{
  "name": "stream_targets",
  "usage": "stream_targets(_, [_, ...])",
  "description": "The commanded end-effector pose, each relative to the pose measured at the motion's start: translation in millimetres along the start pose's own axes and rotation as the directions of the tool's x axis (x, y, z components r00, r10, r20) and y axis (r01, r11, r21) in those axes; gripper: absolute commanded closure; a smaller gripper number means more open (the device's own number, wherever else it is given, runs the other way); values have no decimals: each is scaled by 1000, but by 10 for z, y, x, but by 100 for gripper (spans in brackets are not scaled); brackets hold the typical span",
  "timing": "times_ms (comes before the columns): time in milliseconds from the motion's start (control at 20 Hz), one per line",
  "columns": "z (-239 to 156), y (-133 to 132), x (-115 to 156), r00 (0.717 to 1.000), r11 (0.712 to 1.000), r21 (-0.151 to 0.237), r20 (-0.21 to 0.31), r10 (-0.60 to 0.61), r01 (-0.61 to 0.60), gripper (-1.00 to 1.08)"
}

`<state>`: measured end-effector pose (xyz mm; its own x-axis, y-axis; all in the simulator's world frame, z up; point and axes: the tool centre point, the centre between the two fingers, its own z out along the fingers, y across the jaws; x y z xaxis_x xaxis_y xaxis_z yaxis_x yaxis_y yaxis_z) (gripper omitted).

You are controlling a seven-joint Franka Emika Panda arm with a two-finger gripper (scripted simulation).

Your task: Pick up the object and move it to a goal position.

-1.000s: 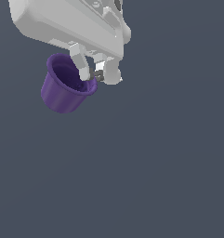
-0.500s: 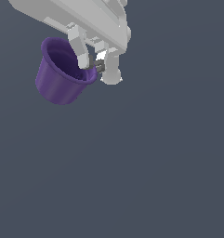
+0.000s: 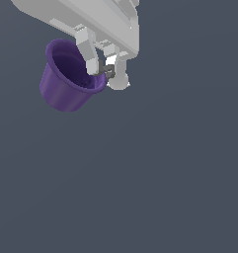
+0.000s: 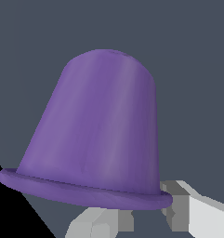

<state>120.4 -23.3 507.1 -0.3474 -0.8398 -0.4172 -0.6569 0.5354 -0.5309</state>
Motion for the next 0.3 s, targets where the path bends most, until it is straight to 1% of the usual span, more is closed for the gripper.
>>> stream_targets(0, [13,-19,-65,1000,1000,2,1,-1,1,108])
stream_targets(250, [33,-29,-115,1000,1000,2,1,-1,1,108])
